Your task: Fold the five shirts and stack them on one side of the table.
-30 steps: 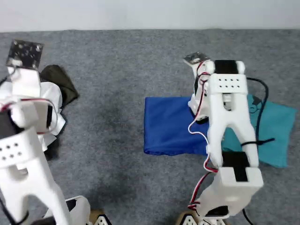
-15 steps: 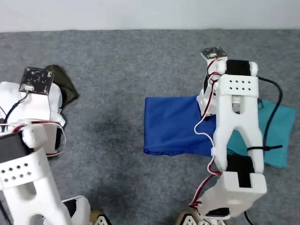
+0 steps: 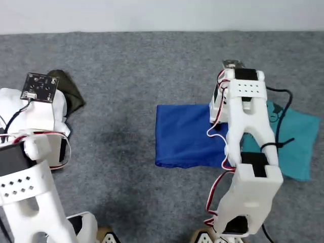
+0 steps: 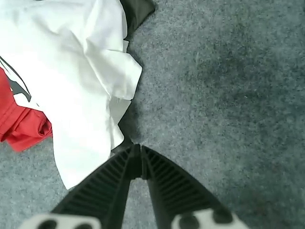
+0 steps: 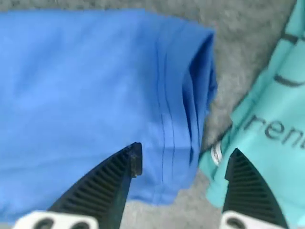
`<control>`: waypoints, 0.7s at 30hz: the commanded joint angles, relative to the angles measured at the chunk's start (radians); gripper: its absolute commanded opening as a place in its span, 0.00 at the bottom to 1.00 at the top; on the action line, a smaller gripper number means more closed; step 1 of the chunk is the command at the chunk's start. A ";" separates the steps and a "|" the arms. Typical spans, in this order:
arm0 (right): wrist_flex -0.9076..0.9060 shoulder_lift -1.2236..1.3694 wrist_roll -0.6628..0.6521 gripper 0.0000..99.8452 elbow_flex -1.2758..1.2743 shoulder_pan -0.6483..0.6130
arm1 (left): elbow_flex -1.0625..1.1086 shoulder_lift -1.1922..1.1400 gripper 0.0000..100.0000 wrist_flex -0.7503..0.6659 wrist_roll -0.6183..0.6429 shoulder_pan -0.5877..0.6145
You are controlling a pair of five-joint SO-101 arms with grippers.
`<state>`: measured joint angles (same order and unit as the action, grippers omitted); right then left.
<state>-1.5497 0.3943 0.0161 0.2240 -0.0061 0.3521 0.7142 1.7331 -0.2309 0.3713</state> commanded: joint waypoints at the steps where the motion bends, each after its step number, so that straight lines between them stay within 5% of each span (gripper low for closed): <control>1: 0.067 0.019 0.012 0.29 0.063 -0.024 | -0.013 0.025 0.00 -0.009 -0.011 -0.005; 15: 0.199 0.257 0.071 0.28 0.063 -0.035 | -0.013 0.025 0.00 -0.009 -0.012 -0.005; 21: 0.177 0.263 0.015 0.00 0.081 -0.048 | -0.013 0.025 0.00 -0.012 -0.012 -0.005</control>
<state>-1.3610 0.6414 0.0729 0.2700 -0.0322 0.3521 0.7142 1.7331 -0.2309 0.3713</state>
